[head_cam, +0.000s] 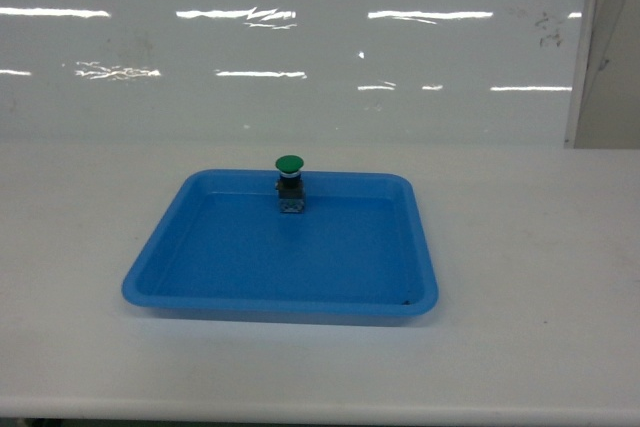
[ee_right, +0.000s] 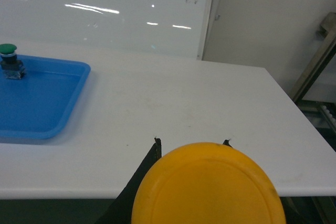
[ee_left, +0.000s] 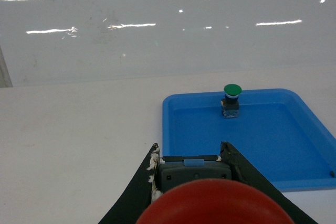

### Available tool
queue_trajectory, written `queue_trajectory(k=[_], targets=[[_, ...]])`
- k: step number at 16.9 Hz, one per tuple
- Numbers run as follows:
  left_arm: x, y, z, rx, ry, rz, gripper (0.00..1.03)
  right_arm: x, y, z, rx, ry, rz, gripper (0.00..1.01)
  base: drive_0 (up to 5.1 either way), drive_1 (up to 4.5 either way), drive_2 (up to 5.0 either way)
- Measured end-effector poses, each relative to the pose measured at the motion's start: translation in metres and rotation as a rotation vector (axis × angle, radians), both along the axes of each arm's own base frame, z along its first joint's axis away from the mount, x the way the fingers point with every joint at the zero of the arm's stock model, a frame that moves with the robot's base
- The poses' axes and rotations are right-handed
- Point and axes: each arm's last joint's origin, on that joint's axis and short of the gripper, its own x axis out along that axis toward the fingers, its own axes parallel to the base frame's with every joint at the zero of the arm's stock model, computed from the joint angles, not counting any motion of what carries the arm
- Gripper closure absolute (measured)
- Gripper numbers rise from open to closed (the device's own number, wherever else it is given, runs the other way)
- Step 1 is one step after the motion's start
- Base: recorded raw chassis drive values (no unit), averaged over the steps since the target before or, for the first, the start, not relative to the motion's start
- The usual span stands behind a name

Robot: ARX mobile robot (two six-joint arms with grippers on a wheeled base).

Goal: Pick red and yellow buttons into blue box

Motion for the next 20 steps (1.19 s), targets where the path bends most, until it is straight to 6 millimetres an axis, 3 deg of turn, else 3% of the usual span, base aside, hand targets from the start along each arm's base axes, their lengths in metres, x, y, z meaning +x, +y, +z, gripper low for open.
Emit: queue_trajectory(k=[20], targets=[[-0.0001,0.0,0.0005,-0.001,-0.004,-0.001,0.76,0.0,0.0,-0.0001,0.0,0.001,0.0,0.75,0.1,-4.21,4.4]])
